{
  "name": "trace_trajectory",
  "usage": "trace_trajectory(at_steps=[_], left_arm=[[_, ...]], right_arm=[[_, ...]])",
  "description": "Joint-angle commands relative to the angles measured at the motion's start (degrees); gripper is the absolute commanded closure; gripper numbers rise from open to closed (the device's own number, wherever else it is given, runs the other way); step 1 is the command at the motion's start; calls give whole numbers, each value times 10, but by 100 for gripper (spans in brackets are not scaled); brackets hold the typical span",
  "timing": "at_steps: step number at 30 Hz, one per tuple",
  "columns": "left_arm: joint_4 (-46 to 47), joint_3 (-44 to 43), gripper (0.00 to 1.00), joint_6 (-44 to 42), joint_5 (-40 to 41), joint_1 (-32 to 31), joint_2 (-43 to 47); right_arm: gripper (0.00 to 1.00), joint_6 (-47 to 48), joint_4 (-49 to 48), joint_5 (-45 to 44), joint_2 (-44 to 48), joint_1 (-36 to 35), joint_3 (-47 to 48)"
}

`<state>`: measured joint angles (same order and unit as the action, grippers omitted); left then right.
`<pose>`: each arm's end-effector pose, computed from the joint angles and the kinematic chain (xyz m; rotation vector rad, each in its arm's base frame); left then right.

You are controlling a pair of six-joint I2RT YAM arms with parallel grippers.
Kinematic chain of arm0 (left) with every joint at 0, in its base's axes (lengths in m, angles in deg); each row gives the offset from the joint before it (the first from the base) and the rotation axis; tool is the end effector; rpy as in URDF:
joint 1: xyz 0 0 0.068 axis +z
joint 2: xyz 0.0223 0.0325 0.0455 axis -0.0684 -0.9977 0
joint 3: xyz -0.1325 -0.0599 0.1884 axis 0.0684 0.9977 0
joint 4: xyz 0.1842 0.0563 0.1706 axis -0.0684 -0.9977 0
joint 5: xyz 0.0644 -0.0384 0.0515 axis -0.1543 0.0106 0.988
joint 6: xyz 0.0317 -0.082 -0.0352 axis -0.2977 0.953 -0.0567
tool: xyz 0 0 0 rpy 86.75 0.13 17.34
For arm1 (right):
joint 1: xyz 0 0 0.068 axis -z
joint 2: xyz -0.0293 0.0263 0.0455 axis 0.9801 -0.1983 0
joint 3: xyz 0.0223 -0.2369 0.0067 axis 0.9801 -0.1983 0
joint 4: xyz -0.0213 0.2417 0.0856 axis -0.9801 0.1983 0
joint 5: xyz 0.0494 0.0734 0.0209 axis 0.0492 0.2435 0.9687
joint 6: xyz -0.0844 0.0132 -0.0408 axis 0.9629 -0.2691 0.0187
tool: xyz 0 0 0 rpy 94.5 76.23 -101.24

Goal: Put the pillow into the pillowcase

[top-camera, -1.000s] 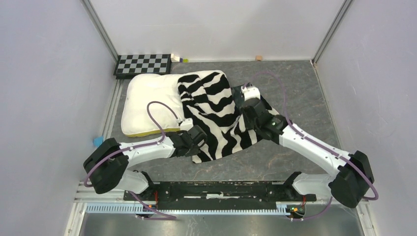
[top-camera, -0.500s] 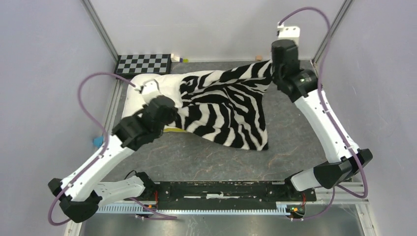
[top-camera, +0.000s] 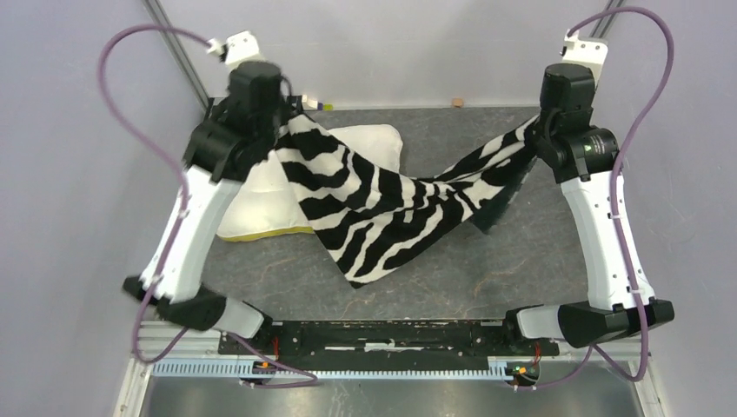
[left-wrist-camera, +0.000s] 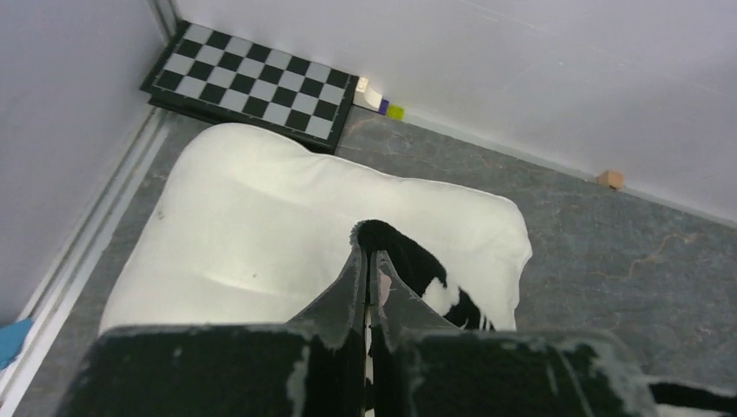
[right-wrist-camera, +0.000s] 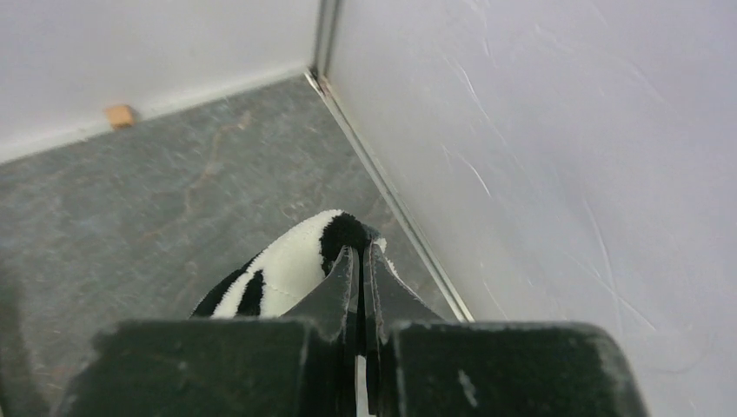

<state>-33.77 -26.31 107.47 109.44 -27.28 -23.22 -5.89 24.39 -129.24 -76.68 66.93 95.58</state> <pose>0.2650 -0.0950 0.4657 -0.3708 1.8175 0.0078 0.3002 0.0016 0.4469 0.4000 1.8073 -0.5204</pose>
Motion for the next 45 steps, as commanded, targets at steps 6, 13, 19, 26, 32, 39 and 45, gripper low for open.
trace_trajectory(at_steps=[6,13,19,26,32,39,45], left_arm=[[-86,-259,70,-46,-221,76,-333],[10,16,6,-44,-181,3,-169],[45,301,5,25,-152,-51,7],[100,554,5,126,-218,-88,137],[175,623,5,178,-221,-165,91],[208,611,8,217,-151,-246,-17],[200,605,9,266,-97,-297,-105]], right_arm=[[100,-22,-50,82,-7,79,-178],[100,-25,-64,108,-49,102,-198],[100,-40,-72,126,-77,103,-207],[100,-52,-79,154,-67,103,-223],[100,-52,-87,163,-46,103,-244],[100,-54,-99,181,-21,103,-273],[100,-53,-102,191,-6,103,-281]])
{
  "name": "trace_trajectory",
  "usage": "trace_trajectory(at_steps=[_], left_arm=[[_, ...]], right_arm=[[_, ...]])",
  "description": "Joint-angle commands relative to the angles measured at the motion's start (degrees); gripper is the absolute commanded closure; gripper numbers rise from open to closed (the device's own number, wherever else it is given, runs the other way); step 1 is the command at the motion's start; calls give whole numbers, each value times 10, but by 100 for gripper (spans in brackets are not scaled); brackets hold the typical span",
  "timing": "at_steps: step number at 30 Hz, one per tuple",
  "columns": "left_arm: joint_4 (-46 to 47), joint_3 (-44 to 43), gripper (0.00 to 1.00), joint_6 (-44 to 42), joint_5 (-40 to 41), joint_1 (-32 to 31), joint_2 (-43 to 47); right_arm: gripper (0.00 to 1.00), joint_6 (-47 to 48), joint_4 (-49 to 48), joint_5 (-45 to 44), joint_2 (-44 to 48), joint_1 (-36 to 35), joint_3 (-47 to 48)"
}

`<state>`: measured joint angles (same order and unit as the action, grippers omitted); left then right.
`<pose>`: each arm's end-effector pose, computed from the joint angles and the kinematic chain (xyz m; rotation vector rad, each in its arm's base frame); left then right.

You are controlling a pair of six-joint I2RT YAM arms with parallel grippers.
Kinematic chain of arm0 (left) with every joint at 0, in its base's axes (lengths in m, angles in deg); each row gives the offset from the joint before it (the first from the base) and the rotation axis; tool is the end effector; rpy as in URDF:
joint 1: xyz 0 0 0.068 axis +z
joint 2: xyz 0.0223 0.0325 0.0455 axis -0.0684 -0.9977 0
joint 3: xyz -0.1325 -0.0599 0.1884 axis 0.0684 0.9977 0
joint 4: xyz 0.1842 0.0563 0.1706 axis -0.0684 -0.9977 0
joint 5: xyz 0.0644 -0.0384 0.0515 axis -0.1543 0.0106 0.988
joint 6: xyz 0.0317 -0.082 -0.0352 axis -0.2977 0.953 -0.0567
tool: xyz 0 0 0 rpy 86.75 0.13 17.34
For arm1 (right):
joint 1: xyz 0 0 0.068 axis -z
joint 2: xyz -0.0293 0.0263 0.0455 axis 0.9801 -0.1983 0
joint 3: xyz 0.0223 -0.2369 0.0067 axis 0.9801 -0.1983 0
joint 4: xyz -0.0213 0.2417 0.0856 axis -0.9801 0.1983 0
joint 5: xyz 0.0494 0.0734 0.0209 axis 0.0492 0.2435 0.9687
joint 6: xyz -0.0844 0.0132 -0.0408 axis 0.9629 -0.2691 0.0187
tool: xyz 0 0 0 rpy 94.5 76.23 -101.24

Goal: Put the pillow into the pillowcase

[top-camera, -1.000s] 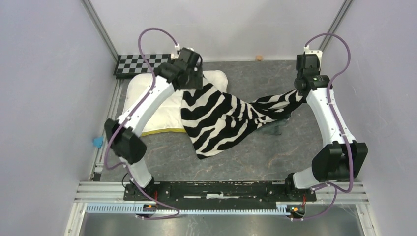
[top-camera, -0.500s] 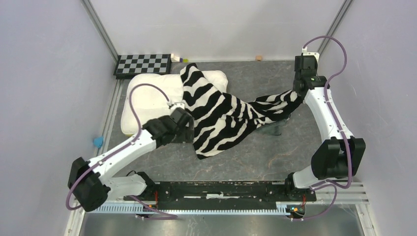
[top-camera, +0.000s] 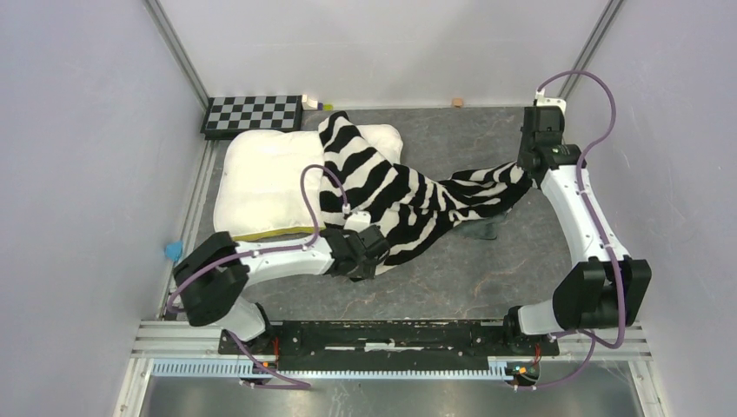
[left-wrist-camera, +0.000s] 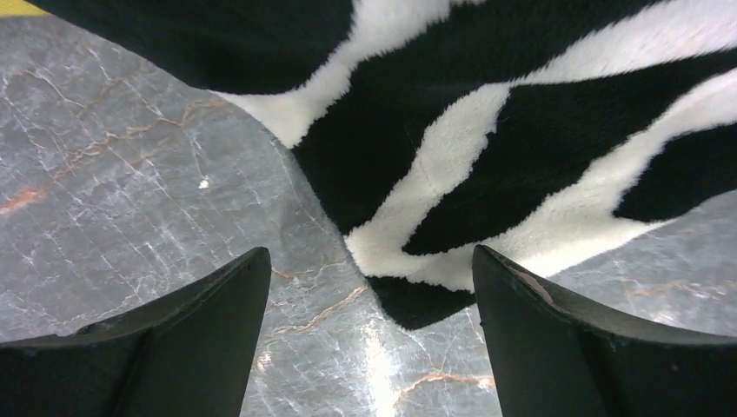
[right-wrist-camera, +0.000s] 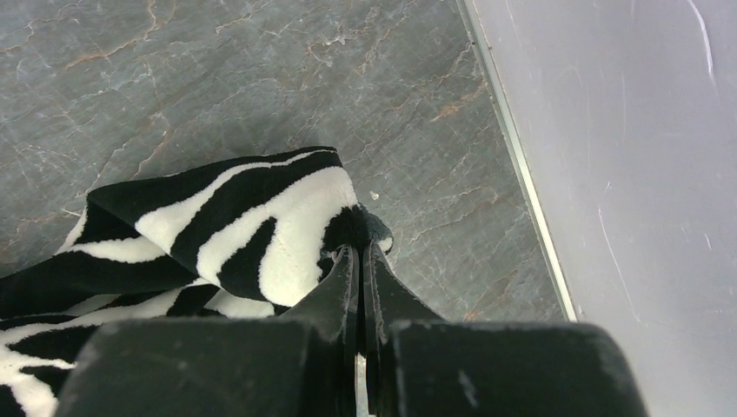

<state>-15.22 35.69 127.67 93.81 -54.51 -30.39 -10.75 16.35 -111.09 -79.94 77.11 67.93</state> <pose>0.1775 -0.2190 0.1012 0.1903 2.6029 0.0393 0.3442 -0.0280 0.2716 0.3916 2.2279 -0.4053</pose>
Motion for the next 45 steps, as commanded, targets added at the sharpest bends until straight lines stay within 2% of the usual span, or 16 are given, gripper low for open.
trace_trajectory(at_steps=[1,4,7,8,11,17,20,23,28,33,37,41,45], left_arm=[[20,-13,9,70,63,-29,-45],[31,-20,18,75,77,-39,-81],[28,-36,50,70,95,-39,-98],[22,-41,65,65,101,-39,-95],[-14,-62,96,53,123,-39,-57],[-131,-159,98,8,198,-37,100],[-147,-270,98,-66,239,-37,182],[-108,-389,98,-190,255,-37,219],[-37,-547,98,-340,263,-37,214],[27,-643,98,-407,259,-37,197],[37,-703,98,-425,232,-37,173],[7,-751,98,-412,187,-38,145],[-7,-704,98,-376,113,-38,168]], right_arm=[[100,-5,-21,11,30,1,-4],[100,-4,-23,14,37,1,-7],[100,-3,-20,16,43,1,-2],[100,-1,-19,16,44,1,1],[100,4,-9,7,52,1,15],[100,6,18,3,65,1,71],[100,0,31,2,74,2,120],[100,-13,39,8,81,2,177],[100,-34,44,11,95,2,273],[100,-44,43,3,112,2,346],[100,-40,27,-18,143,2,352],[100,-32,33,-52,157,2,358],[100,-22,29,-85,188,3,342]])
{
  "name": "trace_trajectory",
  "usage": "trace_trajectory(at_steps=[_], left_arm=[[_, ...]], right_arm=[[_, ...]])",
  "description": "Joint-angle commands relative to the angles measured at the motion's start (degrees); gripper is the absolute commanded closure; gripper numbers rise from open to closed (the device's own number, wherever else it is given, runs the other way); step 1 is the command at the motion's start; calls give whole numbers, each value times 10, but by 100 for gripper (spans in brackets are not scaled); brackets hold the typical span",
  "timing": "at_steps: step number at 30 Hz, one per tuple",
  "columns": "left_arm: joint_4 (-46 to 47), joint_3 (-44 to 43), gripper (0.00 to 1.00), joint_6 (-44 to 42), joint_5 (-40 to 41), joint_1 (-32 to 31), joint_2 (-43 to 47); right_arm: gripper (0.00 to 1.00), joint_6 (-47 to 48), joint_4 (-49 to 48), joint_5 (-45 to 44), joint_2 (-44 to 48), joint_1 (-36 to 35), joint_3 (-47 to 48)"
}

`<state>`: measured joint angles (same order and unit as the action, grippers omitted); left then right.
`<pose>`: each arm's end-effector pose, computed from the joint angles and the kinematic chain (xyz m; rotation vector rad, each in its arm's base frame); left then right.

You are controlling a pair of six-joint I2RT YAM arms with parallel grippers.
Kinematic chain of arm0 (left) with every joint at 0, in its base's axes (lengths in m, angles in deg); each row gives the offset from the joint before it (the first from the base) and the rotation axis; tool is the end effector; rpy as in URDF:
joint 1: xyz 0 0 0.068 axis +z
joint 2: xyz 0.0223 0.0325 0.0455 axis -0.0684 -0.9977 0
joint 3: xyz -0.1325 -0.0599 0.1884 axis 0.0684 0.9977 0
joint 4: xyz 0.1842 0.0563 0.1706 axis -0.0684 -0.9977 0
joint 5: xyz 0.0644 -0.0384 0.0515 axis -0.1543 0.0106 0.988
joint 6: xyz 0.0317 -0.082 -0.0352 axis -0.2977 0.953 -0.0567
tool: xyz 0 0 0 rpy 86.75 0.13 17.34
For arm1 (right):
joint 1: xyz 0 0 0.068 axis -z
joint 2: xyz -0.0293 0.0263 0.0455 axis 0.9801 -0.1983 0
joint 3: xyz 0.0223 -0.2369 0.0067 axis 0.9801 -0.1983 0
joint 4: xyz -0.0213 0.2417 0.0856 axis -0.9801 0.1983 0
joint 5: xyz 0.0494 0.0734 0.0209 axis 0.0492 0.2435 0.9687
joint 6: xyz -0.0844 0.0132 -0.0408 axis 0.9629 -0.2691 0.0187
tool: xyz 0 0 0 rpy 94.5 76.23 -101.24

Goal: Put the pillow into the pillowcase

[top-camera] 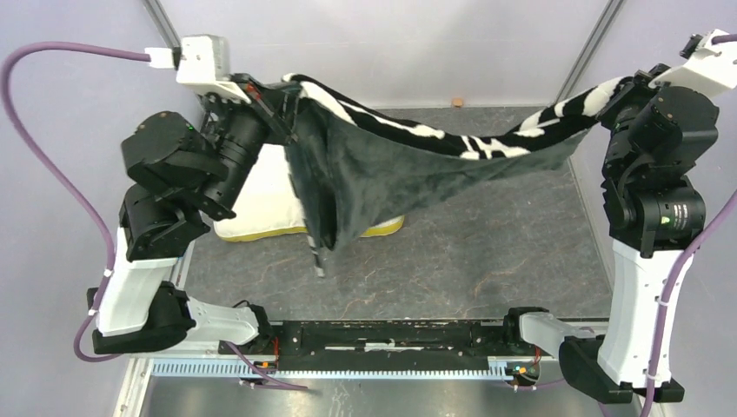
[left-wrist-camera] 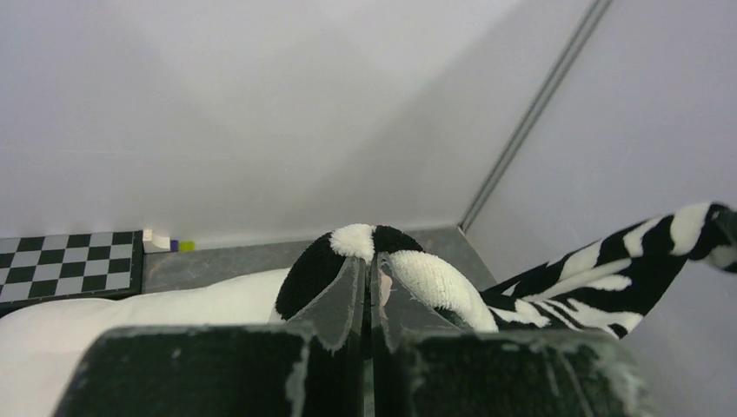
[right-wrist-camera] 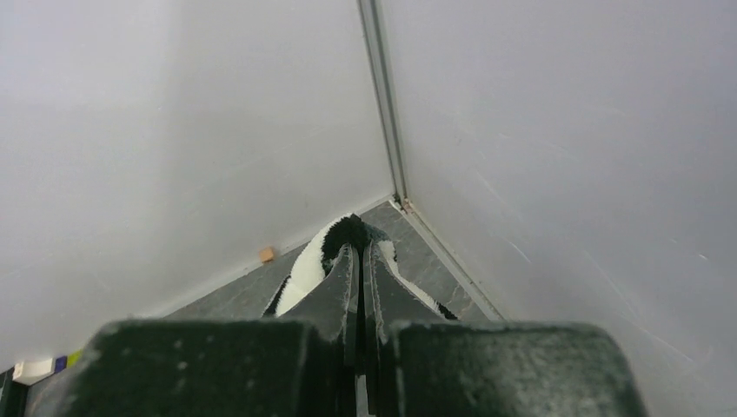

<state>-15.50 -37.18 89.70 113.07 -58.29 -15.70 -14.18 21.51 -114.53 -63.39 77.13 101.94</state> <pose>0.1385 -0.1340 0.5888 -0.0248 1.4058 -0.5135 0.2023 -0.0362 0.5391 0.5527 1.4295 -0.1750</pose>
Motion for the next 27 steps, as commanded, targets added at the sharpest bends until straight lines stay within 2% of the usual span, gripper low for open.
trace_trajectory(at_steps=[1,7,12,14,17,20,23,24,27], left_arm=[[-4,48,97,9,-105,0,35],[39,204,98,23,-286,-1,124],[68,268,97,38,-403,-1,178],[75,282,98,52,-419,-1,188],[67,286,97,77,-393,0,184],[28,255,98,110,-311,0,140],[-74,156,98,129,-209,8,22],[-98,129,98,139,-217,34,-23],[-71,130,98,201,-368,171,-112]], right_arm=[[100,16,-20,-59,30,2,3],[100,31,-8,-105,89,2,-10],[100,35,3,-134,149,2,-15],[100,41,12,-151,166,2,-10],[100,50,26,-168,178,1,-6],[100,62,10,-177,173,0,-46],[100,71,-20,-182,132,0,-109],[100,75,-39,-187,115,0,-138],[100,93,-101,-205,39,1,-217]])
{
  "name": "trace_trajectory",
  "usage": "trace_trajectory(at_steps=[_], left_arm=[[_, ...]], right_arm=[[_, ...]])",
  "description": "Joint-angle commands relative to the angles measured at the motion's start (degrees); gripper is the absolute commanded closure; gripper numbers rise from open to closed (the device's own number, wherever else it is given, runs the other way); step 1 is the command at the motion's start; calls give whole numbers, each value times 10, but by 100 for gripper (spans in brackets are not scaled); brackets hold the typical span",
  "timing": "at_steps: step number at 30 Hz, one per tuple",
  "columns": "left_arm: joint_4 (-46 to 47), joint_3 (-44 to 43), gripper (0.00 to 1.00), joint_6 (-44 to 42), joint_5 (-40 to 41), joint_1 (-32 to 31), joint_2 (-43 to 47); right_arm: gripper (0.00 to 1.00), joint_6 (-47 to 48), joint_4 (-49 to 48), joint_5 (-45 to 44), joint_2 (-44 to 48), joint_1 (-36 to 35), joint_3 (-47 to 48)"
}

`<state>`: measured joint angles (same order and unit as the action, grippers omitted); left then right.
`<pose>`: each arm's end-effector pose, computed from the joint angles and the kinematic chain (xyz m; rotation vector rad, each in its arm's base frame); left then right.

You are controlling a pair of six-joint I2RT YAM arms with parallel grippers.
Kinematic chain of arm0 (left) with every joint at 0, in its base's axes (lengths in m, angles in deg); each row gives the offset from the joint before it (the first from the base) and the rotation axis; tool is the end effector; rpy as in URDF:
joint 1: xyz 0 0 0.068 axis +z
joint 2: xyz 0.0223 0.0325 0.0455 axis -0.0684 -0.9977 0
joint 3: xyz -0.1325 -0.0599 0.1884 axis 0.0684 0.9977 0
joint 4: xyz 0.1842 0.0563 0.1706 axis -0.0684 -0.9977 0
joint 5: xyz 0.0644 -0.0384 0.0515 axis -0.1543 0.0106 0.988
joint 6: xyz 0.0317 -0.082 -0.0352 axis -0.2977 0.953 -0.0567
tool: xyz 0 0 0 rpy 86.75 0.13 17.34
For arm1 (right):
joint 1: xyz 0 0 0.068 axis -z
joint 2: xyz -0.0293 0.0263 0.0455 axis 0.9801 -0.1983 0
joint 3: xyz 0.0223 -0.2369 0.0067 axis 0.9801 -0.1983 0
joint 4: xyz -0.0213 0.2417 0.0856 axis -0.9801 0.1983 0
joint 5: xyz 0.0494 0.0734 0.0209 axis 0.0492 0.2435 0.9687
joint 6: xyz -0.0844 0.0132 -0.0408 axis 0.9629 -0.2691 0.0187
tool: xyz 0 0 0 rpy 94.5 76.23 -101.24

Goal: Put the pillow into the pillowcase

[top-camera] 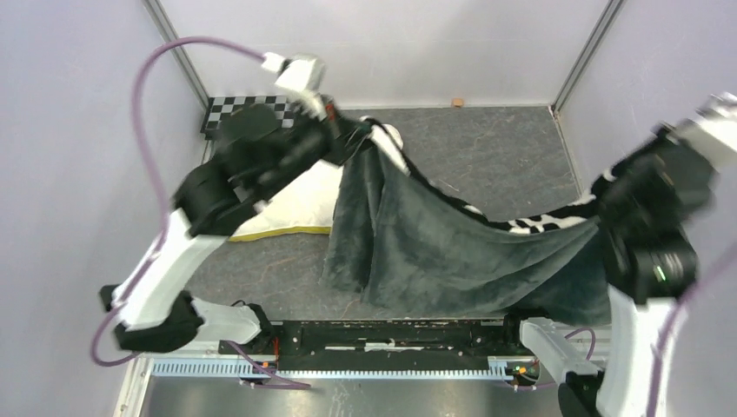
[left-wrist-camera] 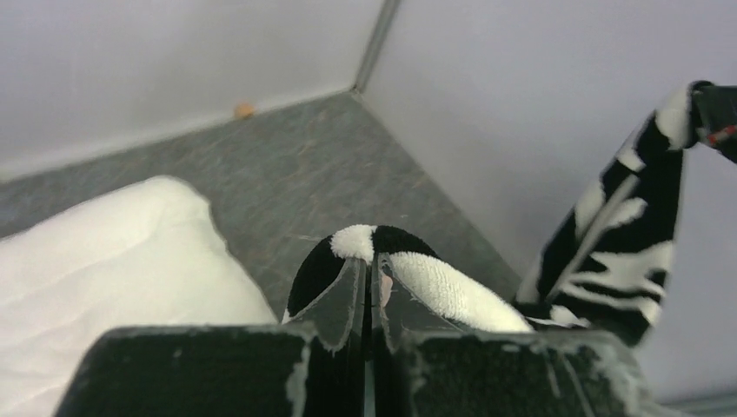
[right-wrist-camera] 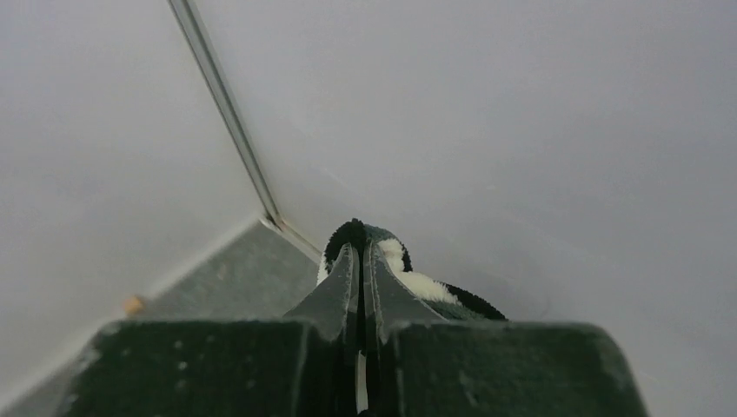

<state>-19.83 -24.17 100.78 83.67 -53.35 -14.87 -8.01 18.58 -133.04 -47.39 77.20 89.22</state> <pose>0.1546 -0.1992 0.5214 0.3357 1.6265 -0.8183 0.1188 -0.0601 0.5251 0.7443 1.2823 -0.4593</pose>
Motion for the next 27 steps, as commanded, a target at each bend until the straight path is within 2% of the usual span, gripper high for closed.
trace_trajectory(at_steps=[1,4,8,11,12,14,17,18,19,22,25,27], left_arm=[[-11,-1,98,92,-77,139,-154],[-2,-52,98,92,-79,185,-271],[19,-118,98,93,-90,234,-406],[3,-189,98,93,-100,266,-478],[1,-202,98,95,-102,273,-493],[-1,-224,97,91,-108,282,-511],[-10,-239,94,83,-102,289,-522],[-9,-238,89,82,-106,291,-523],[-8,-239,80,83,-109,295,-525],[-10,-236,65,79,-113,297,-526],[-17,-224,35,73,-99,297,-516],[-26,-209,31,71,-82,298,-502]], right_arm=[[100,35,-90,-24,-156,2,-104],[100,32,-136,0,-269,28,-127],[98,4,-107,55,-440,62,-42],[73,-7,-24,83,-547,70,80],[61,-12,-5,99,-564,70,109],[35,-18,0,152,-566,68,106],[16,-21,-36,228,-513,55,29],[12,-23,-47,238,-491,47,3],[10,-25,-59,252,-473,40,-32],[7,-34,-95,286,-415,17,-129],[5,-31,-125,273,-378,-45,-205],[3,-35,-134,259,-375,-52,-251]])
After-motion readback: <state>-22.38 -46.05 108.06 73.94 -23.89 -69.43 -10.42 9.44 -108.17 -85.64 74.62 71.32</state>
